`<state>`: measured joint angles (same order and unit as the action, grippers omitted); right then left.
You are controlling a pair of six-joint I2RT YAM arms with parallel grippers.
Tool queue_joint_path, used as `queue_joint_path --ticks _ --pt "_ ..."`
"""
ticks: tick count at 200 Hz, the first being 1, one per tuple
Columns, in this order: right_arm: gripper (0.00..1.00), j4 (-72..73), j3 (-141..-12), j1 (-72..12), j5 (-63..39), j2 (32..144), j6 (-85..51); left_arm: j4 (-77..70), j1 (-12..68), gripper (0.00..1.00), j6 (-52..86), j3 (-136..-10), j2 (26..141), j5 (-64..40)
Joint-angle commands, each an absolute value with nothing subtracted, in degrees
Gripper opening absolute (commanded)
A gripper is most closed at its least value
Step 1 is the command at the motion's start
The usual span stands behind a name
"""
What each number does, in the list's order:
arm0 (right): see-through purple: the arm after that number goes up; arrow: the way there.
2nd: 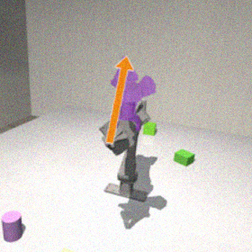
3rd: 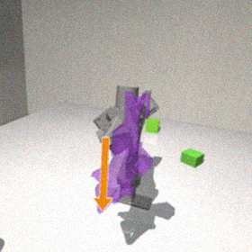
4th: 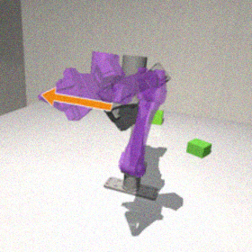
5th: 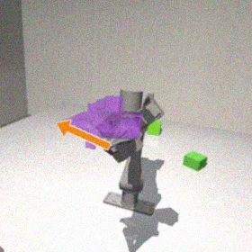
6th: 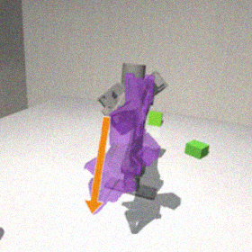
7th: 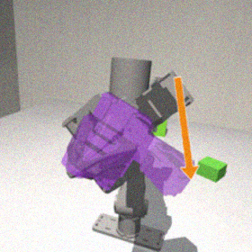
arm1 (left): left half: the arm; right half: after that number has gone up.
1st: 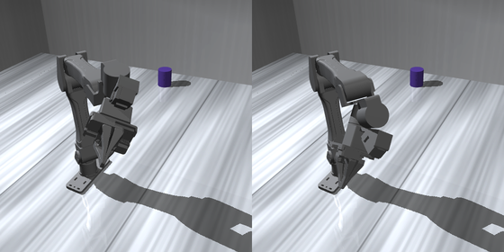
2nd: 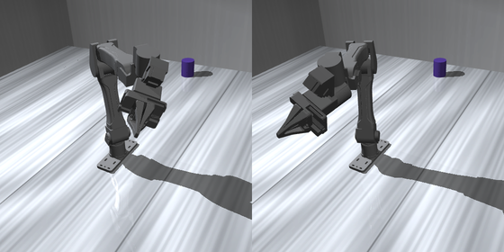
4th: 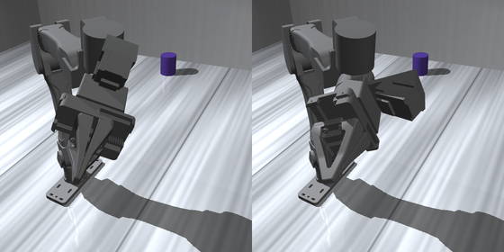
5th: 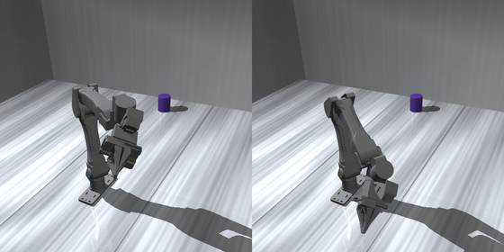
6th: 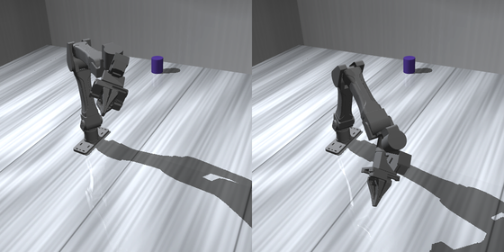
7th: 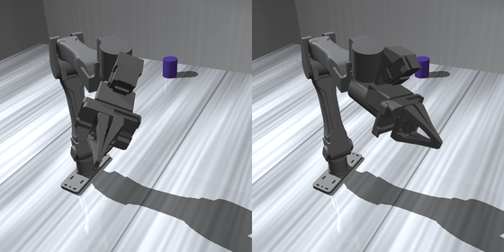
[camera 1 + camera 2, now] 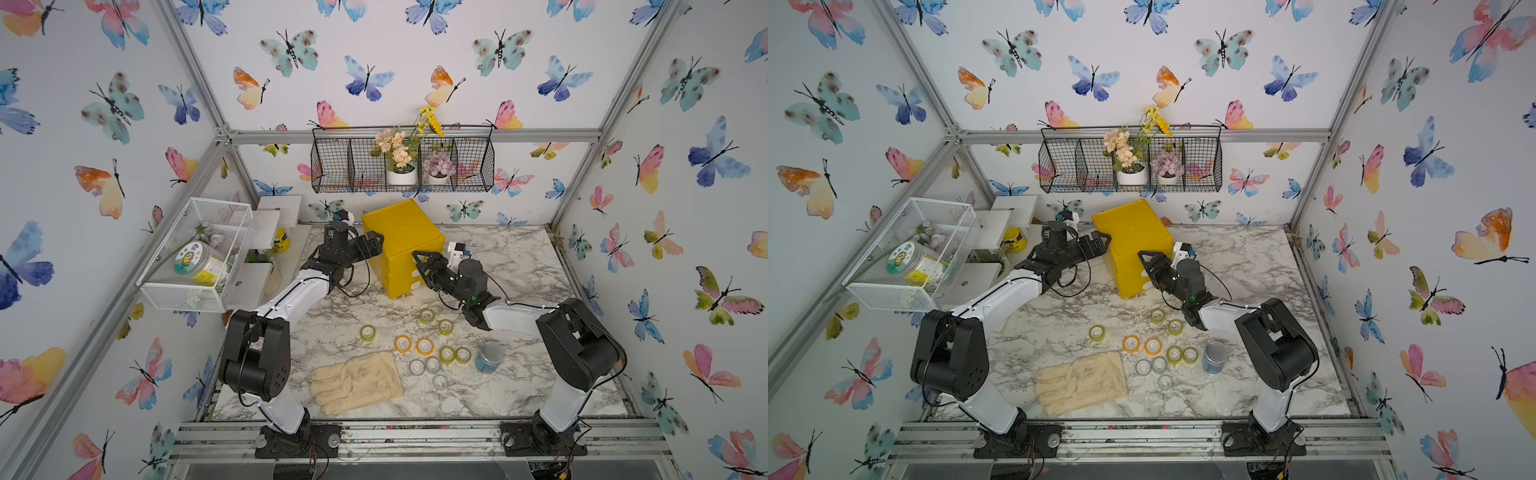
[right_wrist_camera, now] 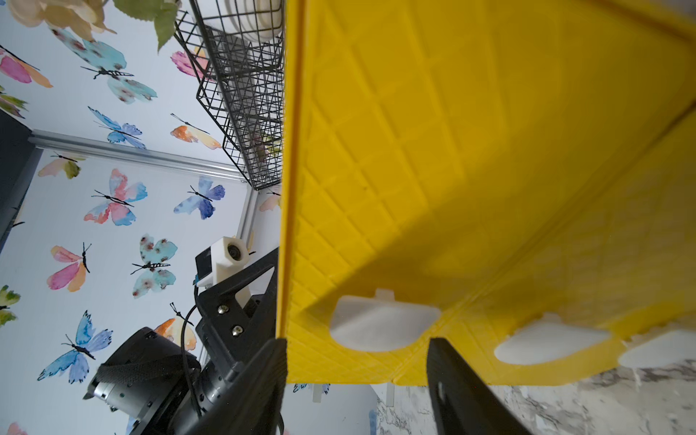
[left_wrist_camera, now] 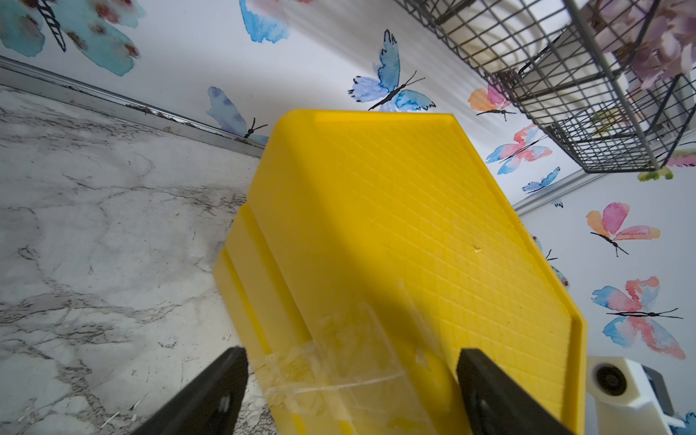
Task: Place the transparent tape into the drawer according to color
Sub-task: Open the drawer in the storage box.
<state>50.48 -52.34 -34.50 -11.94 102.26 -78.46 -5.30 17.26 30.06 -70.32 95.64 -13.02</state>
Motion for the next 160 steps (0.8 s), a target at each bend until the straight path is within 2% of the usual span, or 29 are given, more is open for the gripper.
queue_joint_path --ticks 1,160 --pt "0.63 51.19 -51.94 -34.94 -9.03 102.40 -79.62 -0.69 17.49 0.91 29.00 -68.47 95.61 -15.36" --pt "0.55 51.91 -54.76 -34.98 -6.33 105.29 -81.73 -0.63 18.01 0.89 28.39 -67.52 95.93 -16.73"
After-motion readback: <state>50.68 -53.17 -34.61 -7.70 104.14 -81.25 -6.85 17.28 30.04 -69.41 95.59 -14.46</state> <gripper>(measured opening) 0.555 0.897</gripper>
